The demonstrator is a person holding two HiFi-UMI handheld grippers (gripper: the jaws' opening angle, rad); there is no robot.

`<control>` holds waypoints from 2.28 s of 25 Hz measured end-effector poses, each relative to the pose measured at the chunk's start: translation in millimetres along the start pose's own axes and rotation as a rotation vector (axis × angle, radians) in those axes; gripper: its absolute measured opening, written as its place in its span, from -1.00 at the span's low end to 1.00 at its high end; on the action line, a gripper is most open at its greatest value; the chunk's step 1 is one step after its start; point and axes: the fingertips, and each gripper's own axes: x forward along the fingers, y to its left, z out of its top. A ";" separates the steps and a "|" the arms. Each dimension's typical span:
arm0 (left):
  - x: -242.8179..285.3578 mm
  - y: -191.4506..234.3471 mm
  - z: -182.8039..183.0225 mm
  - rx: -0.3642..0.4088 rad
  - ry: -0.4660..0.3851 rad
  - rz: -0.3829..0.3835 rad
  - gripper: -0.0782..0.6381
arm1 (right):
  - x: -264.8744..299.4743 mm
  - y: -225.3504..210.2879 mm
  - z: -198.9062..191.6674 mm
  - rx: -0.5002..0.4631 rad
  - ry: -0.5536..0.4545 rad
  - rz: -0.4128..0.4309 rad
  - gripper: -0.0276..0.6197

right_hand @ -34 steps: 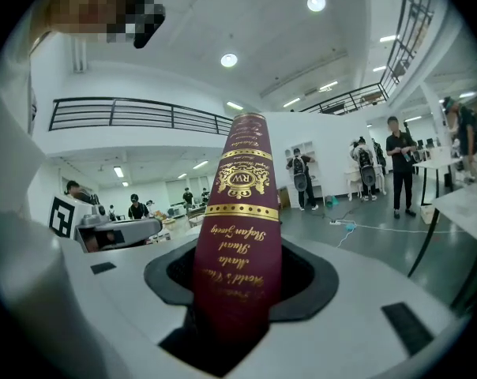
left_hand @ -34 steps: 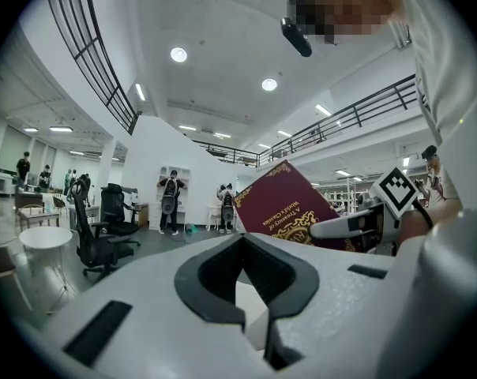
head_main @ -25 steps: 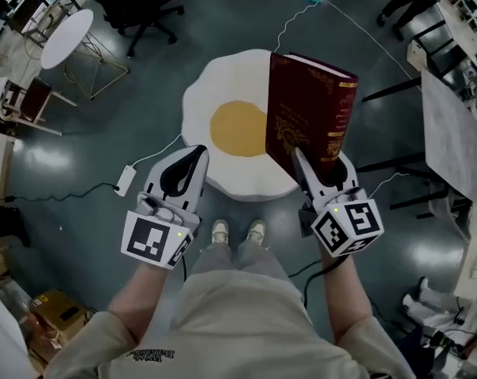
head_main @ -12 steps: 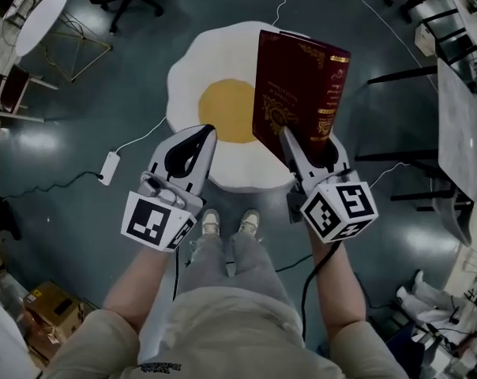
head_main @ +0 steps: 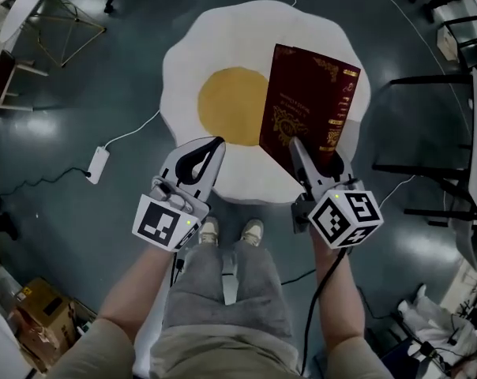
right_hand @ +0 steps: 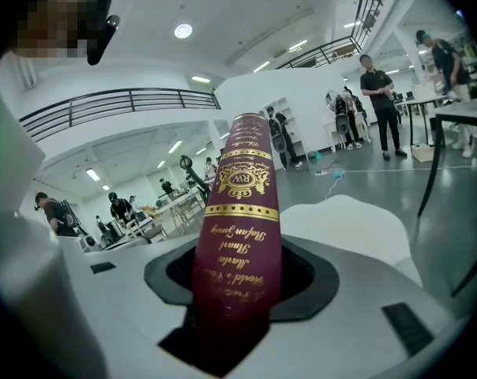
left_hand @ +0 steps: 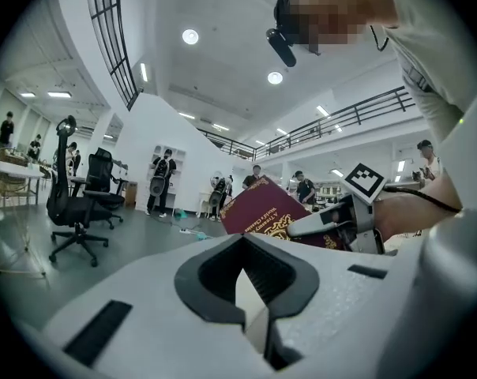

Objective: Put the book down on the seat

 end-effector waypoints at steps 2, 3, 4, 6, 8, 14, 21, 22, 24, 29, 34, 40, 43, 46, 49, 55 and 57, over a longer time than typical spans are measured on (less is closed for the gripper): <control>6.8 4.3 -37.0 0.008 0.008 -0.007 -0.77 | 17.9 -20.9 -34.4 0.019 0.022 -0.013 -0.26; 10.8 5.7 -55.7 0.008 0.008 -0.016 -0.77 | 26.8 -32.0 -52.3 0.029 0.035 -0.021 -0.26; 14.4 7.1 -74.5 0.004 0.008 -0.028 -0.77 | 35.9 -42.7 -71.1 0.041 0.050 -0.029 -0.26; 19.1 9.1 -110.8 -0.013 0.007 -0.049 -0.77 | 53.6 -61.7 -111.8 0.072 0.088 -0.047 -0.26; 21.3 8.9 -145.4 -0.020 0.011 -0.063 -0.77 | 68.4 -77.4 -153.4 0.100 0.129 -0.060 -0.26; 29.0 6.3 -252.2 -0.040 0.077 -0.074 -0.77 | 99.1 -116.4 -256.9 0.221 0.200 -0.068 -0.26; 31.0 7.2 -339.5 -0.080 0.160 -0.067 -0.77 | 127.6 -148.9 -337.8 0.425 0.193 -0.082 -0.26; 30.8 6.8 -348.1 -0.077 0.176 -0.070 -0.77 | 130.6 -149.7 -344.7 0.427 0.193 -0.073 -0.26; 30.8 5.4 -362.9 -0.077 0.200 -0.071 -0.77 | 135.1 -150.3 -353.6 0.410 0.187 -0.045 -0.26; 30.8 1.4 -386.6 -0.072 0.229 -0.080 -0.77 | 137.0 -168.6 -366.0 0.408 0.184 -0.090 -0.23; 16.7 -10.2 -383.5 -0.107 0.254 -0.081 -0.77 | 110.4 -180.3 -387.7 0.445 0.257 -0.203 0.03; 13.8 -14.9 -362.5 -0.126 0.255 -0.075 -0.77 | 69.2 -192.6 -386.2 0.364 0.331 -0.321 0.22; 10.5 -21.6 -341.2 -0.129 0.250 -0.069 -0.77 | 47.7 -185.6 -366.7 0.319 0.333 -0.324 0.22; 7.7 -27.4 -308.4 -0.123 0.239 -0.060 -0.77 | 28.4 -170.6 -335.5 0.296 0.303 -0.315 0.21; 4.7 -31.3 -270.8 -0.117 0.233 -0.049 -0.77 | 11.7 -152.3 -297.5 0.259 0.265 -0.301 0.21; -10.4 -34.9 -178.5 -0.079 0.179 -0.001 -0.77 | -31.0 -117.4 -211.5 0.110 0.197 -0.322 -0.20; -15.5 -36.3 -145.2 -0.080 0.157 0.018 -0.77 | -47.5 -105.8 -180.9 0.042 0.178 -0.326 -0.29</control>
